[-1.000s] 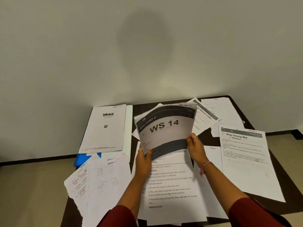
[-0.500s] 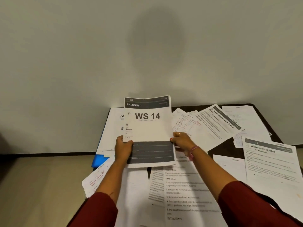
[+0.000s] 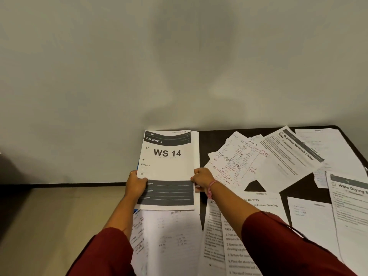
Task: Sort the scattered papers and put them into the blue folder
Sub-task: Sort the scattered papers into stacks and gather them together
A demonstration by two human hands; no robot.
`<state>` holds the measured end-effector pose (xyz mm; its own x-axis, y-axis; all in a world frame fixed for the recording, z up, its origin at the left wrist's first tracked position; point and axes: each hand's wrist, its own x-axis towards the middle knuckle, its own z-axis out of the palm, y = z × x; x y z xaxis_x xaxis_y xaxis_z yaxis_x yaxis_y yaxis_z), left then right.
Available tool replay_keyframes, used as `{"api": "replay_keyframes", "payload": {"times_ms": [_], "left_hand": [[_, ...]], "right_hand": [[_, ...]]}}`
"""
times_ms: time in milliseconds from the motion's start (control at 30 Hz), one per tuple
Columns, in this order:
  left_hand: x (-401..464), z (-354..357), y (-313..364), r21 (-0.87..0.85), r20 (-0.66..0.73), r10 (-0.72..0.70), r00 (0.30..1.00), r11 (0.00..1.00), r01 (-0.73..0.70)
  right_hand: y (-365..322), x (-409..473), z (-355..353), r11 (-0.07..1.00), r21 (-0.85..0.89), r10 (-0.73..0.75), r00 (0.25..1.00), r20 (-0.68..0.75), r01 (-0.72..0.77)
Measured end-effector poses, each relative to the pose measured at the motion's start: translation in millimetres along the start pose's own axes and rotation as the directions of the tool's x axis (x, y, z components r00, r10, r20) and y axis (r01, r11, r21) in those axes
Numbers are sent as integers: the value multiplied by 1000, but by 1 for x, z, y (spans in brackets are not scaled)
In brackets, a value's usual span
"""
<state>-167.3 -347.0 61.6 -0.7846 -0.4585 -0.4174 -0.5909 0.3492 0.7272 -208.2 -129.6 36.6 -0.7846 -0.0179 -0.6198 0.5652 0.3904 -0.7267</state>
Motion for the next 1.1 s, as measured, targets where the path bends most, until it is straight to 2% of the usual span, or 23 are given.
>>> {"api": "replay_keyframes", "payload": {"times_ms": [333, 600, 733, 867, 1000, 1100], "left_hand": [[36, 4, 3, 21, 35, 2, 999, 1000, -2], [41, 4, -12, 74, -21, -3, 1000, 997, 5], [38, 7, -15, 152, -108, 55, 993, 988, -38], [12, 19, 1, 118, -178, 151, 972, 984, -131], [-24, 42, 17, 31, -153, 276, 949, 961, -274], [-59, 68, 23, -47, -79, 297, 952, 952, -301]], "right_hand": [[-12, 22, 10, 994, -113, -13, 999, -45, 8], [-11, 19, 10, 967, -251, -47, 999, 8, 47], [-8, 9, -5, 970, -233, -74, 997, -4, 71], [0, -8, -29, 972, -193, -142, 989, -48, 130], [18, -27, -62, 970, -154, -205, 973, -103, 188], [42, -44, -90, 967, -115, -242, 957, -162, 226]]}}
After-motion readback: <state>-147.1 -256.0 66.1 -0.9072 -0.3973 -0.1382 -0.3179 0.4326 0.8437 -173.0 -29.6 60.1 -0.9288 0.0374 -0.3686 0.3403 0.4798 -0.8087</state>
